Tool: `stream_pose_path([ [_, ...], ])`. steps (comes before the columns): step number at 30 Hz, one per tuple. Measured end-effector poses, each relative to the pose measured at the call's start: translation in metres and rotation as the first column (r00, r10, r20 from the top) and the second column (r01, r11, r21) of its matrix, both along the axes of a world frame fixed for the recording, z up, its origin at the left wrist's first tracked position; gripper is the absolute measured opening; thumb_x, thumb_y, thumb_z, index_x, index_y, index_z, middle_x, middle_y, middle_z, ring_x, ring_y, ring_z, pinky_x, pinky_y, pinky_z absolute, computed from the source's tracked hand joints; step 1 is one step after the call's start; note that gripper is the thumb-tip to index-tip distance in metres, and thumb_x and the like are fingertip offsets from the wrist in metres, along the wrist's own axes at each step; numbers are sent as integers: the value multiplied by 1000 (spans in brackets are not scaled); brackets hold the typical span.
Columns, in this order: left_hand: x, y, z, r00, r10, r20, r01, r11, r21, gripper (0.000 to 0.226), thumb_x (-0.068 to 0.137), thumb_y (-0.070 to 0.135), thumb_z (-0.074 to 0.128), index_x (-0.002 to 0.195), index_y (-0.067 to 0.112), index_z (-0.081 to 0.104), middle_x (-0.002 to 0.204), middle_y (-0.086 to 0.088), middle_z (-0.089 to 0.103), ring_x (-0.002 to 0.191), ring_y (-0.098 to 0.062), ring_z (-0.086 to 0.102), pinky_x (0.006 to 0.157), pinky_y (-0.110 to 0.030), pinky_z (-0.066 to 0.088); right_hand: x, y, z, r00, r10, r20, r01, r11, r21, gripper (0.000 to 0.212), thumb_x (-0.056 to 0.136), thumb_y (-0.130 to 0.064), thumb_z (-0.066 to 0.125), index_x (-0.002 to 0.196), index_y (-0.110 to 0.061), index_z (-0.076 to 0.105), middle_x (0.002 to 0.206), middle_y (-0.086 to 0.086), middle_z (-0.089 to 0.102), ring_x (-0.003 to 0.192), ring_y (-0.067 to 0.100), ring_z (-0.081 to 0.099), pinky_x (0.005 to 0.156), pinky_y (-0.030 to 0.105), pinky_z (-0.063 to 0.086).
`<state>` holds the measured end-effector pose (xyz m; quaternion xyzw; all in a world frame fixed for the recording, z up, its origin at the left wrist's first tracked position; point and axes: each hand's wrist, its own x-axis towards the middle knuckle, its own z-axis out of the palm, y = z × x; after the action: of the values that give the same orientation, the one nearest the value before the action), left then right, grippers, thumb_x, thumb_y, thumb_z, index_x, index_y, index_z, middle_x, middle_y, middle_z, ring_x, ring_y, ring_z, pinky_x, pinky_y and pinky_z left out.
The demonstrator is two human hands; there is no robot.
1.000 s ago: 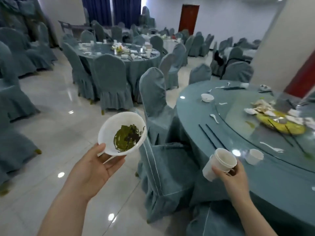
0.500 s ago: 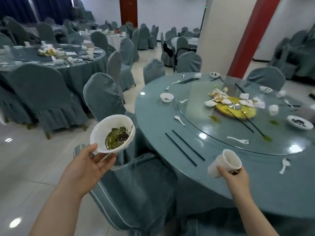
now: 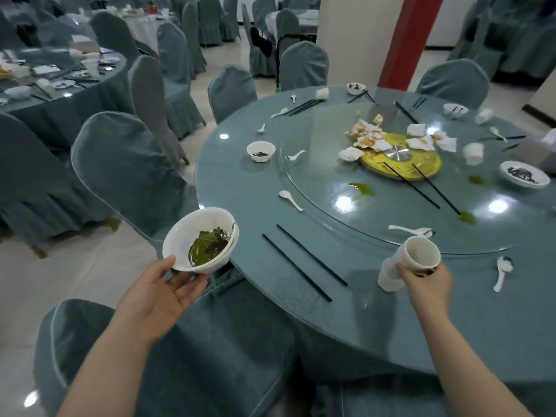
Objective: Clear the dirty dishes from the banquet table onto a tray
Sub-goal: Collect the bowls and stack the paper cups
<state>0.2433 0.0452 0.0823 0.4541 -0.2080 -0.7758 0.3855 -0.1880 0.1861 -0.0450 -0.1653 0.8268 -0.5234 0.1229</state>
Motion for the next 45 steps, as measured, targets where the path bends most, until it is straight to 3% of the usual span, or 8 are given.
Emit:
stream_pose_path([
  [6, -15, -15, -7, 998, -51, 34, 50, 998, 22, 25, 94, 22, 50, 119, 19, 51, 115, -19, 60, 98, -33, 66, 62, -36, 60, -3, 4, -26, 998, 55, -2, -54, 994, 99, 45, 63, -22, 83, 101, -23, 58, 103, 6, 65, 96, 29, 63, 76, 37, 48],
  [9, -17, -19, -10, 998, -54, 40, 53, 998, 36, 29, 94, 22, 50, 122, 18, 49, 113, -19, 61, 97, -34, 66, 60, -36, 59, 2, 3, -37, 995, 74, 70, -80, 992, 100, 57, 67, -19, 82, 115, -21, 51, 112, 2, 63, 102, 26, 60, 86, 41, 48],
  [15, -1, -23, -13, 998, -55, 31, 55, 998, 20, 34, 93, 23, 51, 127, 20, 48, 118, -19, 60, 95, -34, 68, 62, -38, 60, 30, -17, -29, 977, 185, 108, -192, 980, 57, 61, 66, -19, 84, 118, -20, 52, 113, 1, 64, 101, 22, 61, 89, 45, 50],
  [20, 36, -26, -8, 1000, -17, -11, 17, 1000, -4, 39, 91, 23, 54, 129, 19, 48, 120, -20, 61, 97, -34, 68, 71, -42, 60, 87, -41, 0, 942, 313, 123, -306, 949, -70, 56, 69, -10, 81, 117, -18, 54, 105, -4, 66, 91, 6, 62, 73, 25, 46],
  [26, 121, -26, 6, 996, 62, -70, -65, 997, -34, 34, 91, 23, 53, 124, 21, 50, 118, -20, 62, 100, -35, 67, 71, -42, 60, 185, -71, 51, 858, 508, 71, -495, 856, -149, 48, 73, -12, 80, 108, -33, 56, 99, -15, 66, 84, -1, 63, 65, 16, 48],
  [33, 255, -27, 22, 988, 120, -94, -128, 988, -81, 26, 93, 23, 50, 119, 19, 52, 98, -19, 72, 89, -33, 71, 60, -37, 59, 327, -100, 99, 797, 604, 4, -583, 771, -257, 41, 73, -11, 78, 100, -37, 61, 93, -23, 70, 84, -7, 64, 62, 7, 48],
  [39, 364, -27, 21, 975, 200, -93, -209, 972, -107, 37, 93, 22, 50, 130, 15, 48, 110, -20, 64, 91, -33, 70, 64, -36, 59, 441, -130, 108, 751, 660, -3, -635, 722, -275, 38, 73, -15, 79, 99, -36, 60, 99, -16, 69, 89, -5, 65, 75, 20, 48],
  [45, 441, -38, 21, 959, 270, -86, -278, 954, -110, 27, 94, 21, 50, 119, 12, 53, 103, -18, 64, 88, -34, 69, 66, -38, 60, 519, -170, 111, 665, 747, 9, -721, 645, -254, 39, 72, -15, 80, 98, -38, 61, 94, -25, 70, 88, -6, 65, 74, 21, 48],
])
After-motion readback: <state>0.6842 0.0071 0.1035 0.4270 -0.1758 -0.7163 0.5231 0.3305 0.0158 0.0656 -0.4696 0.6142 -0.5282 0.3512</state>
